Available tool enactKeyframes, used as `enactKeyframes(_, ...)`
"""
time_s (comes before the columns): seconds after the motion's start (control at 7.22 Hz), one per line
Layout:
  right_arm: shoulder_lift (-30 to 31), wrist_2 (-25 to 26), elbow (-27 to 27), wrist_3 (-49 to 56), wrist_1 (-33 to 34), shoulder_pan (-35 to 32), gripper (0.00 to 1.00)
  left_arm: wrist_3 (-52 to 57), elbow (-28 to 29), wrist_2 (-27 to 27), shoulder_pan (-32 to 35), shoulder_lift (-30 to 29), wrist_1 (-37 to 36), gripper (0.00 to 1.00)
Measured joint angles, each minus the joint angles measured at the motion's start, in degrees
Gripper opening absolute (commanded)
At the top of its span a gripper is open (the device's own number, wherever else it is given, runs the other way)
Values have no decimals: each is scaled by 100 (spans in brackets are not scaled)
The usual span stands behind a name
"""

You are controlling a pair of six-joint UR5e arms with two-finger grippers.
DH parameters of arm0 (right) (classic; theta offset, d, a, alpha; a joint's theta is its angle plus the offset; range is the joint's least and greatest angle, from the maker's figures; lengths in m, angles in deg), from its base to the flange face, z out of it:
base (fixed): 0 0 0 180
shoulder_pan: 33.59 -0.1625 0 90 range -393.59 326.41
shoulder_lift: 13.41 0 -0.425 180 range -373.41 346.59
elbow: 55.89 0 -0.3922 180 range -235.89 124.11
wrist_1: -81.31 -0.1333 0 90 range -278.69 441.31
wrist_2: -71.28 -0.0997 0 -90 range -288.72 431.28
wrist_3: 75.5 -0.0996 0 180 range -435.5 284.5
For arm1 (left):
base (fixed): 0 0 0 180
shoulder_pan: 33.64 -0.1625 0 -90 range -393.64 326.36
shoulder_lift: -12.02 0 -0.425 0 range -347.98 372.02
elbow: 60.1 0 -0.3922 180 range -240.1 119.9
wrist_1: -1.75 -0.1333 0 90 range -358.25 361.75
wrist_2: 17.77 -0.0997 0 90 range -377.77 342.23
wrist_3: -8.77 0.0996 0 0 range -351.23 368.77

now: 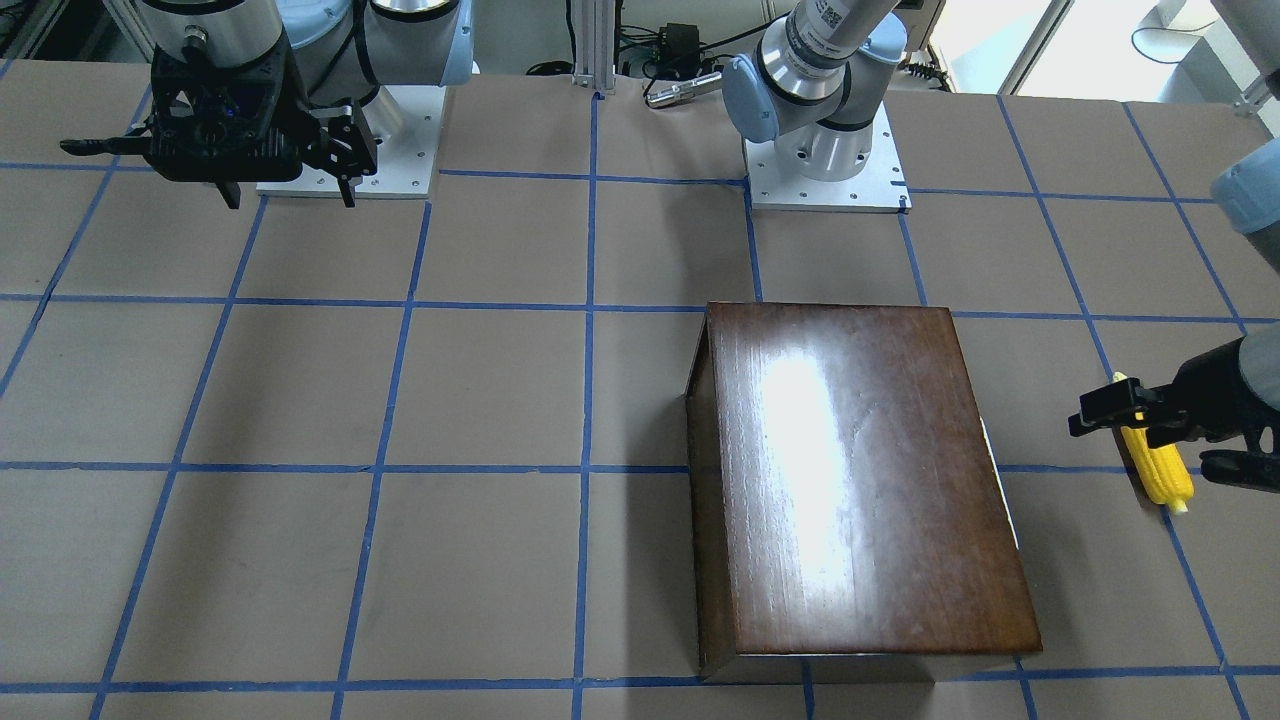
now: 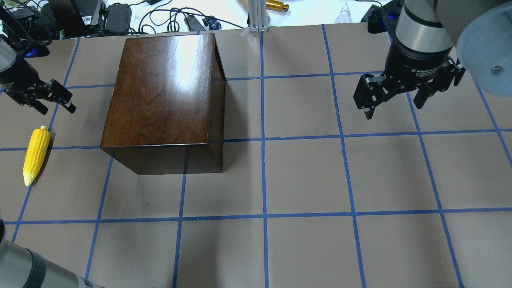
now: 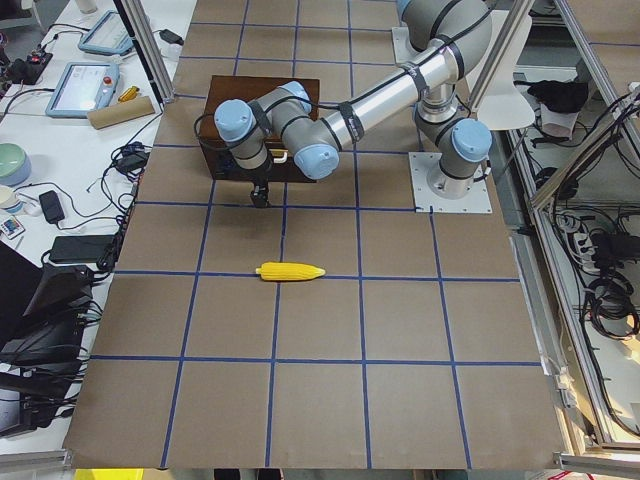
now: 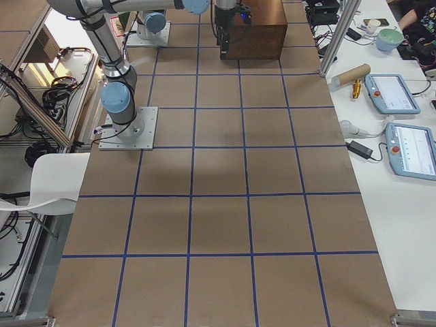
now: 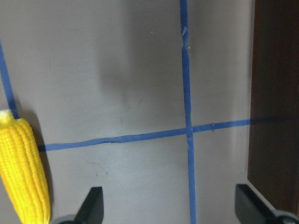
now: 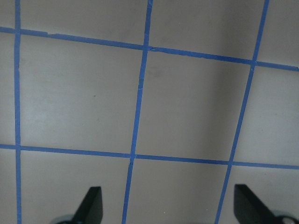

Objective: Open drawer and put corn inside
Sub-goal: 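Lower the left gripper beside the cabinet to the white drawer handle, then close the left gripper on the white drawer handle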

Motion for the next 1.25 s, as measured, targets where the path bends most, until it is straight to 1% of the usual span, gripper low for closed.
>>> enactKeyframes(0.14, 1, 0, 0, -2, 0, 0, 100, 159, -53, 261, 12, -21, -37, 100)
enactKeyframes(0.28, 5, 0, 0, -2, 0, 0, 100, 233, -81, 641, 20, -30, -26, 100)
enactKeyframes(0.55, 7, -2, 0, 1, 0, 0, 100, 102, -97, 1399, 30, -74, 12, 100)
enactKeyframes(0.69, 4, -4, 0, 1, 0, 0, 100, -13, -98, 1581, 57, -123, 16, 100)
enactKeyframes(0.83, 1, -2, 0, 4, 0, 0, 100, -90, -93, 1653, 103, -174, 18, 100)
enactKeyframes(1.25, 1, -4, 0, 2, 0, 0, 100, -197, -84, 1683, 244, -299, -1, 100)
